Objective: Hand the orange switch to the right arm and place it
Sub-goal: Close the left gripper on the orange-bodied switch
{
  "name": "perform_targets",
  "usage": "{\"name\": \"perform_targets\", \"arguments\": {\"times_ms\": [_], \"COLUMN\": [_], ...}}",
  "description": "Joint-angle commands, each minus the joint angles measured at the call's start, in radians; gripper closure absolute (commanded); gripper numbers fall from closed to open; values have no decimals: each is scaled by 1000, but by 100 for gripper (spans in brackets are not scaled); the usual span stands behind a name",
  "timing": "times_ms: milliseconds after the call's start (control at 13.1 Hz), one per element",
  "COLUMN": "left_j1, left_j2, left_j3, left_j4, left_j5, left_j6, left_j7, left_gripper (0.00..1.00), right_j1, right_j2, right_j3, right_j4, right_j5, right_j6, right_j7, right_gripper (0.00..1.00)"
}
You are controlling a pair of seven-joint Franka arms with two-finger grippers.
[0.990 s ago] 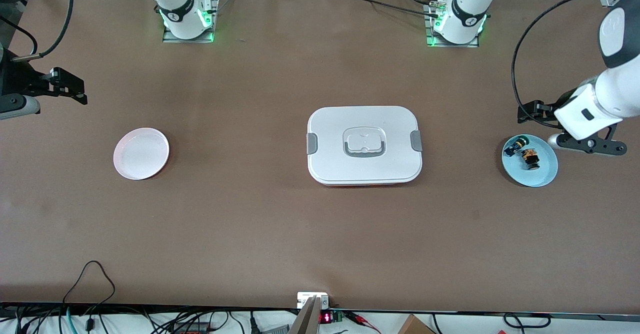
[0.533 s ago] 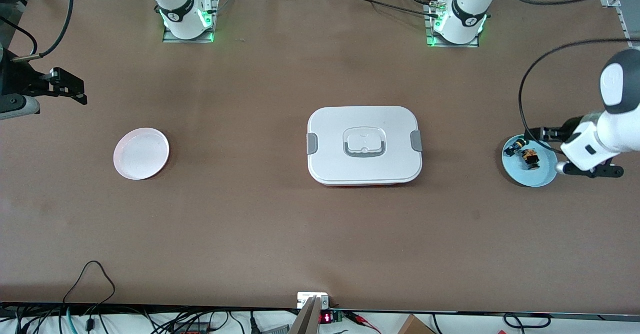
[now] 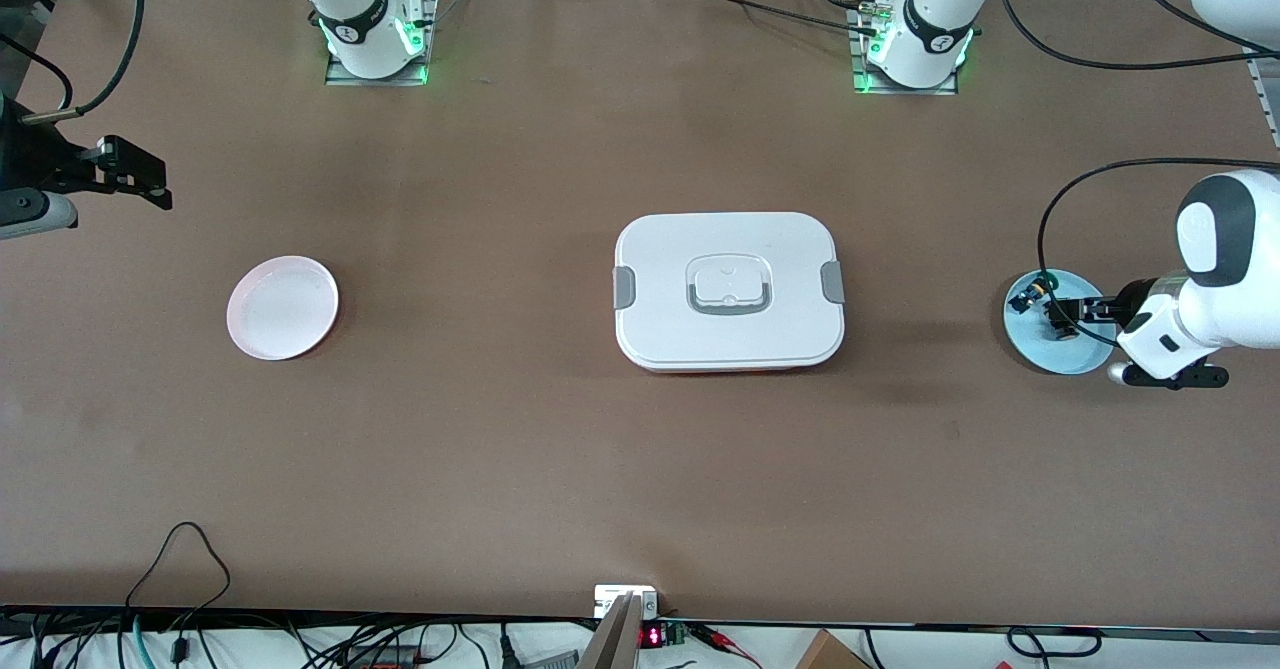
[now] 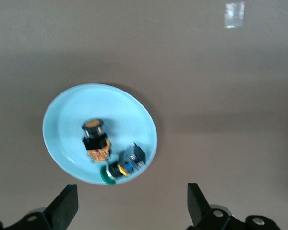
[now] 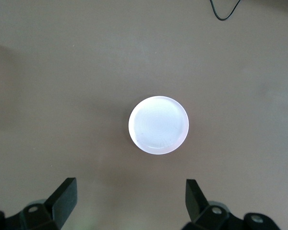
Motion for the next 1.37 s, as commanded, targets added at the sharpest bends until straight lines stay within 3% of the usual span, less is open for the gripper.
{"name": "perform_targets", "arguments": {"times_ms": [0,152,381,990,1295], "left_j1": [68,82,83,90,91], "left_j2": [24,23,24,32,27], "left_j3": [-5,-5,-5,-7,-7], "left_j4": [-59,-133,-167,-185,-183], "left_j5": [-1,-1,-1,-3,-3], "left_j6": [134,224,246,268,263], "left_j7": [100,104,104,104,261], "left_gripper": [0,0,0,0,0], "right_j1": [-4,-5,-5,-4,-4], "right_j2": [-2,0,0,1,3], "right_j3": [0,0,0,0,2], "right_j4": [5,5,7,7,7], "right_j5": [-7,-5,-4,2,-1], "right_j6": [-3,-4,-4,2,4], "right_j7": [-15,-15,-15,-15,-15], "right_gripper": [0,0,0,0,0]}}
